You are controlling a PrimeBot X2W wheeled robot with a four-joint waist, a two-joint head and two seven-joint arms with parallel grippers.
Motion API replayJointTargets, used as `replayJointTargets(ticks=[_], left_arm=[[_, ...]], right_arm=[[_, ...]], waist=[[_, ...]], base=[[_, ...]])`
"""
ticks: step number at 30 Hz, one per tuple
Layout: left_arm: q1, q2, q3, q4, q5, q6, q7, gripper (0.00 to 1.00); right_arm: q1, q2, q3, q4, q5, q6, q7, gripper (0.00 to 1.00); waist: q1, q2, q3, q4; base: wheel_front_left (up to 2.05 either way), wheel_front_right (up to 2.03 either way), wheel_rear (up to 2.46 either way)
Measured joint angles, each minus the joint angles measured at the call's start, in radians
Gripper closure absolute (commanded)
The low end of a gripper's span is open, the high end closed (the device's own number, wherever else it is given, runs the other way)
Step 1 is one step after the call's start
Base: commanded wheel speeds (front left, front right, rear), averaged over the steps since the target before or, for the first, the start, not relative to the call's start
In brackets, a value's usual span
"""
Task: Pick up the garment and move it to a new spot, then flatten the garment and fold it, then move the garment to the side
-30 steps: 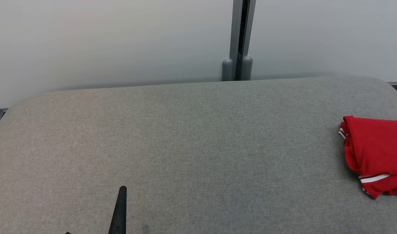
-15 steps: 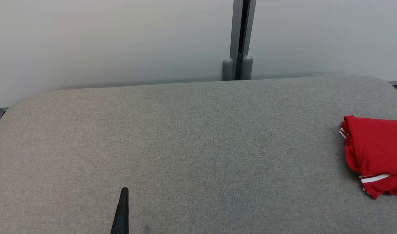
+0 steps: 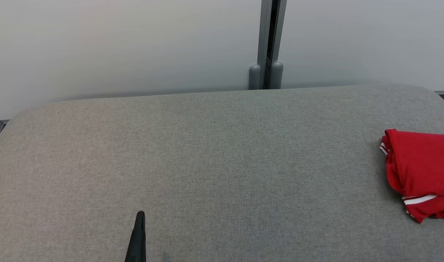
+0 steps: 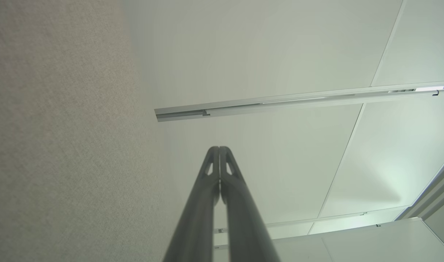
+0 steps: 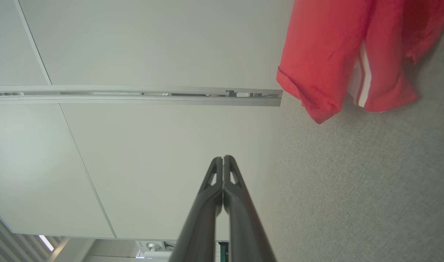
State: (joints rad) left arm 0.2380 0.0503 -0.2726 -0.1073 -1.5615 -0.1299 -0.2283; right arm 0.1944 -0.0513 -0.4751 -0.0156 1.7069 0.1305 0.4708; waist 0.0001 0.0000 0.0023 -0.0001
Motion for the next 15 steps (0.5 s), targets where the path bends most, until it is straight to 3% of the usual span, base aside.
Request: replayJointTargets(ticks=[15], left_arm=[[0.000,0.000,0.000,0.000,0.000,0.000,0.000,1.00]], right_arm=[[0.000,0.001,-0.001,0.000,0.000,0.000,0.001,1.00]], waist=[[0.0000,0.0000,0.000,0.000]], base=[[0.00,0.00,0.00]])
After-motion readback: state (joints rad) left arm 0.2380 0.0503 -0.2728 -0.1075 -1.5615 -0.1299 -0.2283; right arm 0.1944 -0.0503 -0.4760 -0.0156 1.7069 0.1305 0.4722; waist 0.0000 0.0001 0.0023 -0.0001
